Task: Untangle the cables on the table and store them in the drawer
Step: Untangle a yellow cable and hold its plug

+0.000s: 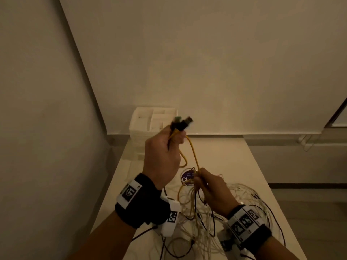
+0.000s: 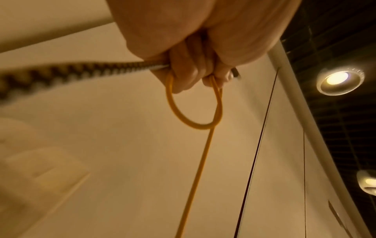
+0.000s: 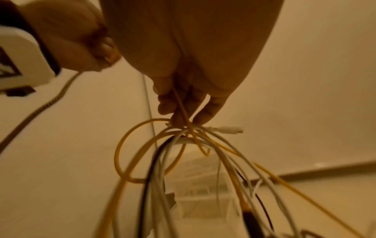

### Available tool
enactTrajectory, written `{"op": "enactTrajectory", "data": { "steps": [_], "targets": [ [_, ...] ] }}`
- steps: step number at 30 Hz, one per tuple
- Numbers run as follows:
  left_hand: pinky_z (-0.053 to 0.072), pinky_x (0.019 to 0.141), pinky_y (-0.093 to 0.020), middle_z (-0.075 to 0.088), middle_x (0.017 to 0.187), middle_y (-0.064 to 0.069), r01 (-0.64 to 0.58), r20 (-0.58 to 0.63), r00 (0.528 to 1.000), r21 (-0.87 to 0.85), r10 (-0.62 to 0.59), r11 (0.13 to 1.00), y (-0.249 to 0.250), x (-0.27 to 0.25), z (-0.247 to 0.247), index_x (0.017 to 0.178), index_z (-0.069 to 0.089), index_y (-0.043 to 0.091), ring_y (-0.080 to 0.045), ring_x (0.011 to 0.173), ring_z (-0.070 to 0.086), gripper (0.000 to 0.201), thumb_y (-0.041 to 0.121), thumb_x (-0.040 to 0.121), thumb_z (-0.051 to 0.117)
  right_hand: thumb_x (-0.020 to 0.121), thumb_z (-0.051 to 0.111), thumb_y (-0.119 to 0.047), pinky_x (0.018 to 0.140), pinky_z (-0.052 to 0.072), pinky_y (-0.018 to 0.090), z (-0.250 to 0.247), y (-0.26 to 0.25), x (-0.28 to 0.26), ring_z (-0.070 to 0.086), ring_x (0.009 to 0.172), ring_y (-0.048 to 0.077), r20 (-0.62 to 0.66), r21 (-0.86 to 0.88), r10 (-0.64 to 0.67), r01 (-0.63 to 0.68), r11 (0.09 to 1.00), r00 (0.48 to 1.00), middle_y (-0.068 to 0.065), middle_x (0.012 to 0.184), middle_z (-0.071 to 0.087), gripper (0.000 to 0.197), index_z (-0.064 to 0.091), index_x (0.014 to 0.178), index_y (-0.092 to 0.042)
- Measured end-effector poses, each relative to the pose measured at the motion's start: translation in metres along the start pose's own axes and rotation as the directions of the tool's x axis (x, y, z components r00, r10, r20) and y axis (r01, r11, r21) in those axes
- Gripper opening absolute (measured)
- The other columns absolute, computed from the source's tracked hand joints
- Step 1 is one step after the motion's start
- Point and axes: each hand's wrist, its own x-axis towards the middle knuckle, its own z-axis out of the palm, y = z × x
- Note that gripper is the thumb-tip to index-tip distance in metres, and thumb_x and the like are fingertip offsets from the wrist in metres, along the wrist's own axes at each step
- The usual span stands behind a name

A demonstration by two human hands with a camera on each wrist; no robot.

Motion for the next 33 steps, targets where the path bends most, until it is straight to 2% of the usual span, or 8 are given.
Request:
{"op": "enactTrajectory", "data": {
  "steps": [3, 6, 11, 15, 19, 24, 28, 33],
  "targets": [
    [0.029, 0.045, -0.012, 0.054, 0.051, 0.019, -0.011, -0.044, 0.999, -0.054, 0.009, 0.998, 0.008, 0.014, -0.015, 0.072, 0.056, 0.028, -0.004, 0.044, 0.044, 0.024, 0.027, 0.096, 0.053, 0.100, 0.046, -0.019, 0.067, 0.046, 0.026, 0.012, 0.013, -0.007, 0.058, 0.068, 0.010, 0.015, 0.102, 0.087, -0.088, 0.991, 0.996, -0.002, 0.072, 0.063, 0.024, 0.053, 0.077, -0.024],
    [0.034, 0.047, -0.019, 0.055, 0.058, 0.015, -0.040, 0.027, 0.999, 0.146, 0.036, 0.988, -0.005, 0.015, -0.019, 0.083, 0.064, 0.019, -0.010, 0.058, 0.053, 0.016, 0.027, 0.095, 0.057, 0.100, 0.046, -0.018, 0.066, 0.048, 0.026, 0.016, 0.014, -0.008, 0.059, 0.064, 0.010, -0.031, 0.181, 0.129, -0.121, 0.976, 0.991, -0.001, 0.067, 0.062, 0.026, 0.056, 0.076, -0.017],
    [0.033, 0.045, -0.006, 0.040, 0.047, 0.012, -0.042, -0.172, 0.980, 0.337, 0.105, 0.941, -0.017, 0.001, -0.027, 0.110, 0.067, 0.013, -0.006, 0.049, 0.048, 0.026, 0.017, 0.085, 0.071, 0.100, 0.046, -0.014, 0.058, 0.044, 0.015, -0.005, -0.003, 0.002, 0.051, 0.058, -0.001, -0.177, 0.305, 0.205, -0.144, 0.941, 0.963, -0.012, 0.064, 0.060, 0.026, 0.063, 0.081, -0.011],
    [0.047, 0.055, -0.016, 0.059, 0.065, 0.015, -0.196, 0.300, 0.945, 0.212, 0.127, 0.958, -0.015, -0.014, -0.008, 0.121, 0.066, 0.022, 0.001, 0.053, 0.053, 0.036, 0.013, 0.086, 0.068, 0.099, 0.048, -0.022, 0.065, 0.048, 0.021, -0.024, -0.020, 0.021, 0.061, 0.070, 0.002, -0.083, 0.170, 0.063, -0.048, 0.984, 0.995, -0.016, 0.076, 0.067, 0.024, 0.068, 0.087, -0.017],
    [0.048, 0.068, -0.018, 0.072, 0.082, -0.002, -0.156, 0.430, 0.902, 0.213, 0.051, 0.965, -0.023, -0.015, 0.015, 0.122, 0.064, 0.020, -0.010, 0.071, 0.063, 0.035, 0.010, 0.089, 0.057, 0.098, 0.050, -0.015, 0.060, 0.042, 0.017, -0.044, -0.046, 0.031, 0.056, 0.062, 0.000, -0.028, 0.225, 0.003, 0.003, 0.974, 1.000, -0.013, 0.068, 0.068, 0.026, 0.072, 0.087, -0.023],
    [0.040, 0.057, -0.025, 0.068, 0.073, -0.003, -0.152, 0.342, 0.939, 0.329, 0.033, 0.932, -0.018, -0.004, 0.023, 0.094, 0.063, 0.011, -0.019, 0.065, 0.060, 0.010, 0.006, 0.090, 0.056, 0.098, 0.050, -0.017, 0.062, 0.045, 0.031, -0.049, -0.041, 0.026, 0.050, 0.063, 0.021, 0.009, 0.408, 0.033, -0.034, 0.912, 0.999, 0.012, 0.069, 0.054, 0.023, 0.070, 0.088, -0.014],
    [0.035, 0.053, -0.010, 0.066, 0.072, 0.004, -0.122, 0.075, 0.992, 0.305, 0.104, 0.945, -0.013, 0.015, 0.009, 0.089, 0.065, 0.009, -0.002, 0.057, 0.058, 0.009, 0.004, 0.091, 0.058, 0.099, 0.048, -0.015, 0.065, 0.047, 0.031, -0.031, -0.019, 0.010, 0.053, 0.062, 0.017, -0.021, 0.424, 0.093, -0.076, 0.902, 0.995, 0.006, 0.066, 0.057, 0.025, 0.065, 0.081, -0.019],
    [0.031, 0.051, -0.002, 0.048, 0.065, 0.024, -0.131, -0.115, 0.979, 0.279, 0.168, 0.951, -0.006, 0.029, -0.012, 0.087, 0.066, 0.007, 0.014, 0.057, 0.050, 0.015, 0.013, 0.096, 0.055, 0.100, 0.046, -0.013, 0.070, 0.046, 0.020, 0.004, 0.010, -0.011, 0.056, 0.060, 0.012, 0.045, 0.344, 0.145, -0.151, 0.927, 0.988, 0.001, 0.061, 0.058, 0.024, 0.063, 0.083, -0.014]
  ]
}}
